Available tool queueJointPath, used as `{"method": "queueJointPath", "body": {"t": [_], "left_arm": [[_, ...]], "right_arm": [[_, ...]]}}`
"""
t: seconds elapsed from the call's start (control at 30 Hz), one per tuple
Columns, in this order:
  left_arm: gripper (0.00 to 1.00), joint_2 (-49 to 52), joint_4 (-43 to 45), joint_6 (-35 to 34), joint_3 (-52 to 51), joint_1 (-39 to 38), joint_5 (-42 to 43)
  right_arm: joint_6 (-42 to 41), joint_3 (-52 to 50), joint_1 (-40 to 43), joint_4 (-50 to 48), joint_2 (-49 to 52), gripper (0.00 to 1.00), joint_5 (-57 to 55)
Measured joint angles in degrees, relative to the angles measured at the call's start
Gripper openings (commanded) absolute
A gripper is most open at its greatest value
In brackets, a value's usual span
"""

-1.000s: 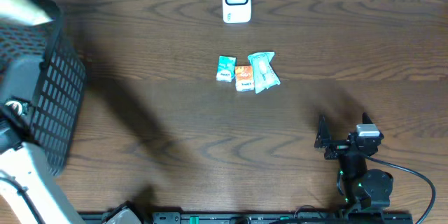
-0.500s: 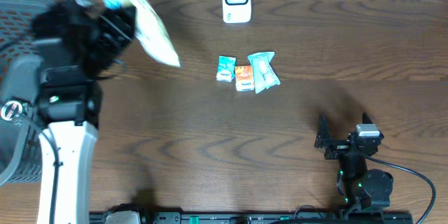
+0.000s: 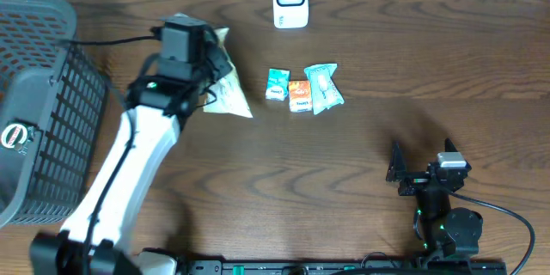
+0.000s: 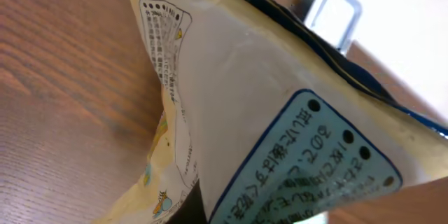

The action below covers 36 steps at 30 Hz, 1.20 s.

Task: Scan the item barcode
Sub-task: 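Carry the white snack bag to the scanner and hold it there, then release the white bag on the table left of the items, then reach into the basket and grasp the dark green Zam-Buk tin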

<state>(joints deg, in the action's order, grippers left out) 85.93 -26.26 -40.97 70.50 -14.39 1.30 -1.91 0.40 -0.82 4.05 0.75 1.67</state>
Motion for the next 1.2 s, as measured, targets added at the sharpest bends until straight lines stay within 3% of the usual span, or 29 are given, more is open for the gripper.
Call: {"method": "queueJointPath", "body": {"t": [0.2, 0.27, 0.33, 0.37, 0.43, 0.8, 1.0, 1.2], "left_arm": [[0.15, 7.8, 3.6, 0.3, 0.0, -0.8, -3.8], [0.35, 9.6, 4.8, 0.7, 0.0, -0.8, -4.4], [0.59, 10.8, 6.1, 0.8, 0.0, -0.8, -4.6], [0.78, 11.0, 6.5, 1.1, 0.0, -0.8, -4.6], [0.98, 11.0, 8.4, 2.6, 0.0, -0.8, -4.2], [0.98, 2.6, 13.7, 14.1, 0.0, 0.0, 0.7], [0.98, -10.9, 17.6, 19.3, 0.0, 5.9, -10.9], [0.98, -16.5, 20.6, 24.4, 0.2, 19.7, -26.1]], "right_arm": [[0.0, 0.0, 0.0, 0.0, 0.0, 0.99, 0.0], [0.0, 0.0, 0.0, 0.0, 0.0, 0.99, 0.0], [0.0, 0.0, 0.0, 0.0, 0.0, 0.99, 0.0], [0.0, 0.0, 0.0, 0.0, 0.0, 0.99, 0.0], [0.0, 0.0, 0.0, 0.0, 0.0, 0.99, 0.0], [0.0, 0.0, 0.0, 0.0, 0.0, 0.99, 0.0], [0.0, 0.0, 0.0, 0.0, 0.0, 0.99, 0.0], [0.0, 0.0, 0.0, 0.0, 0.0, 0.99, 0.0]]}}
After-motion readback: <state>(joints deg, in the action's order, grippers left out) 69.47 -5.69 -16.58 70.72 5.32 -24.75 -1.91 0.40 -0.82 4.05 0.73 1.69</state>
